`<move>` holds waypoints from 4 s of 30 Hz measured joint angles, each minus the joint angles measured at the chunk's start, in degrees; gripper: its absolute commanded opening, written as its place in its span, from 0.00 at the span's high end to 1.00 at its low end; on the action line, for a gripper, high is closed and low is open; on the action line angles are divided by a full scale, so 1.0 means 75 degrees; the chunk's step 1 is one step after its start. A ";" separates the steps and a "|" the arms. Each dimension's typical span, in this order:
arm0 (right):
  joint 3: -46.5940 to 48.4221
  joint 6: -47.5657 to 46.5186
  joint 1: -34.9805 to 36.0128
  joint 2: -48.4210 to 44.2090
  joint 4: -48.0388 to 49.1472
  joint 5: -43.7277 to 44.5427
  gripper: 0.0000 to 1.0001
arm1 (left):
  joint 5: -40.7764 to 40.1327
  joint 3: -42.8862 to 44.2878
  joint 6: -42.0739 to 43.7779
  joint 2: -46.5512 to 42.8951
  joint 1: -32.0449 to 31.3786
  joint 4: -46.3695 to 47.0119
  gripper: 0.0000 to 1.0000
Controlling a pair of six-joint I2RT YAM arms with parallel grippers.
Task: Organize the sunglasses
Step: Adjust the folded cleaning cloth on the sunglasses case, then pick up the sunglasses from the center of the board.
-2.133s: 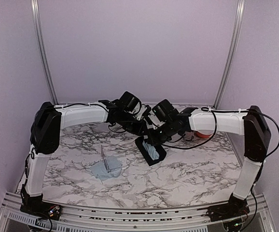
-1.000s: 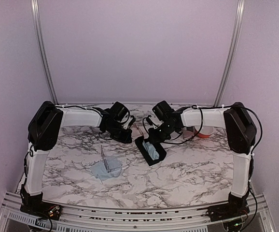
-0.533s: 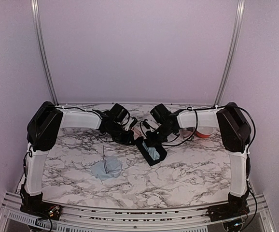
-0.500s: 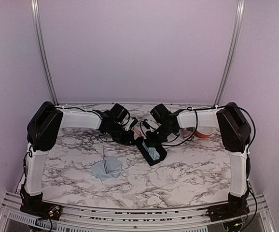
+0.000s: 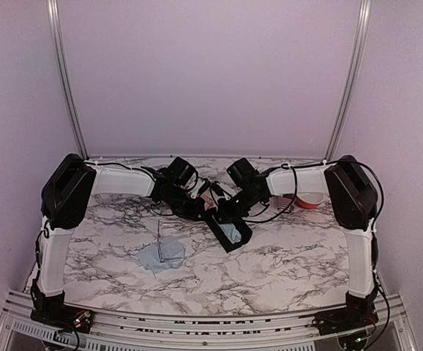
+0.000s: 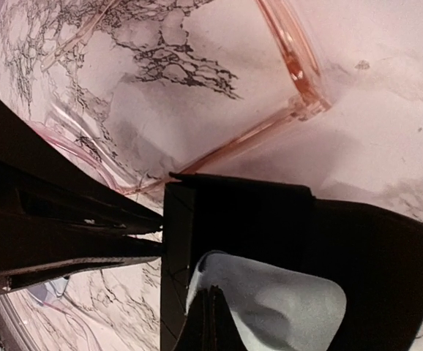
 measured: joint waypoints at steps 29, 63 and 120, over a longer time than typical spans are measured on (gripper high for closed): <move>0.1040 0.0370 -0.0044 0.0475 -0.0297 0.0102 0.96 | 0.0032 -0.0172 0.0000 -0.0064 0.0000 0.0248 0.88; 0.1323 -0.0204 0.0044 -0.2069 -0.0510 0.1993 0.86 | -0.2515 -0.1900 -0.1239 -0.3987 0.1058 -0.0023 0.01; -0.1393 0.0012 0.0685 -0.2859 0.1020 0.2693 0.49 | -0.4450 -0.4287 -0.4269 -0.4100 -0.0484 -0.0851 0.36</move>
